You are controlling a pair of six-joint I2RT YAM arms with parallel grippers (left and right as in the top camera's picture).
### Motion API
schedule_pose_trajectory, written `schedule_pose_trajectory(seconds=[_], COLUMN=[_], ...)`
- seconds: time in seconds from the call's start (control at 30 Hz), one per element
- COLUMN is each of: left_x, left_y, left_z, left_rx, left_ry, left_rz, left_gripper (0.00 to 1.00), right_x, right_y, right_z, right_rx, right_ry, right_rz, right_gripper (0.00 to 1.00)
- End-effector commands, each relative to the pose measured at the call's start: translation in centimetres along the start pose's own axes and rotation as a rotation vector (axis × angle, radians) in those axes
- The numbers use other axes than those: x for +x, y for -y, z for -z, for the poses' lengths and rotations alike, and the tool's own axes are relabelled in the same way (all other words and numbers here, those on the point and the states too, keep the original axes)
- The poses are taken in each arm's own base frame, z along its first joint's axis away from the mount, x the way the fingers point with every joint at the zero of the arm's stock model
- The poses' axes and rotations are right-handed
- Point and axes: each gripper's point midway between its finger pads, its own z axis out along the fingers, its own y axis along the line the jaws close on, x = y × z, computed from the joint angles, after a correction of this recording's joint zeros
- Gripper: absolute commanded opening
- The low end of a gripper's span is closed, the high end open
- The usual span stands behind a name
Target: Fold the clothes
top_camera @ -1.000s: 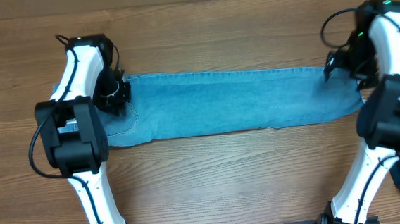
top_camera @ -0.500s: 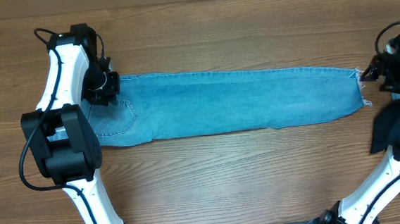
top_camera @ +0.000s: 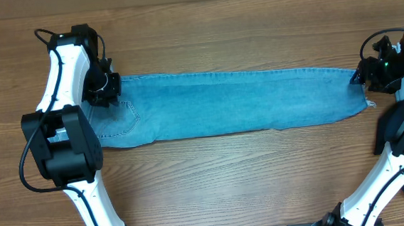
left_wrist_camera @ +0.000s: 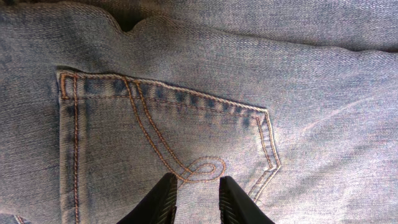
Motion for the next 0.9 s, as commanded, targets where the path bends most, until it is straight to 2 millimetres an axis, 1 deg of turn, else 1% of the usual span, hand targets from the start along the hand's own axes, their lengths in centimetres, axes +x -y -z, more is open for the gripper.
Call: schedule_pose_trajectory(seconds=[0.0,0.03,0.07,0.13,0.17,0.2,0.3,0.33,0.37,0.47,0.5,0.57,0.6,0.63,0.67,0.73,0.8,0.87], left_x=[-0.4,-0.3,-0.3,-0.3,-0.3,-0.3,-0.2,-0.2,-0.1,-0.2,-0.2,-0.2,-0.3,-0.4,-0.6,-0.8,-0.9,-0.9], left_y=[0.2,0.2,0.2,0.2,0.2,0.2,0.2,0.2,0.2,0.2,0.2,0.2,0.2,0.2,0.2,0.2,0.2,0.1], left_z=[1.3,1.3,1.3,1.3,1.3,1.3,1.3,1.3,1.3,1.3,1.3,1.3,1.3,1.3,1.3,1.3,1.3,1.3], left_rx=[0.012,0.012,0.012,0.012,0.012,0.012,0.012,0.012,0.012,0.012,0.012,0.012,0.012,0.012,0.012,0.012,0.012,0.012], left_ry=[0.035,0.032,0.030,0.031,0.030,0.031,0.029,0.028,0.025,0.028,0.029,0.030,0.033,0.038,0.044,0.052,0.056,0.056], left_rz=[0.002,0.003,0.003,0.003,0.003,0.003,0.003,0.003,0.003,0.003,0.002,0.003,0.003,0.003,0.002,0.002,0.002,0.004], left_gripper=[0.27,0.27,0.27,0.27,0.27,0.27,0.27,0.27,0.26,0.24,0.24,0.25,0.25,0.25,0.25,0.25,0.26,0.26], right_x=[0.7,1.0,1.0,0.9,0.9,0.9,0.9,0.9,1.0,-0.1,-0.6,-1.9,-2.5,-2.8,-3.2,-3.2,-2.7,-2.4], right_y=[0.2,0.2,0.2,0.3,0.3,0.3,0.3,0.3,0.3,0.1,-0.1,-1.3,-1.9,-2.4,-3.1,-3.5,-3.8,-4.0], right_z=[-1.9,-2.3,-2.3,-2.3,-2.3,-2.3,-2.3,-2.3,-2.2,0.6,1.9,5.1,6.2,6.9,7.5,7.7,7.6,8.3], right_rx=[-0.001,-0.003,-0.004,-0.003,-0.002,-0.002,-0.002,-0.003,-0.003,0.030,0.033,0.043,0.047,0.047,0.043,0.042,0.039,0.037], right_ry=[-0.052,-0.064,-0.065,-0.063,-0.059,-0.060,-0.060,-0.062,-0.064,-0.016,0.009,0.087,0.119,0.140,0.159,0.157,0.135,0.140], right_rz=[-0.010,-0.013,-0.013,-0.012,-0.012,-0.012,-0.012,-0.014,-0.017,-0.092,-0.095,-0.062,-0.047,-0.035,-0.020,-0.020,-0.029,-0.055], right_gripper=[0.63,0.61,0.54,0.50,0.45,0.39,0.11,0.04,0.04,0.04,0.04,0.04,0.04,0.04,0.04,0.04,0.04,0.04])
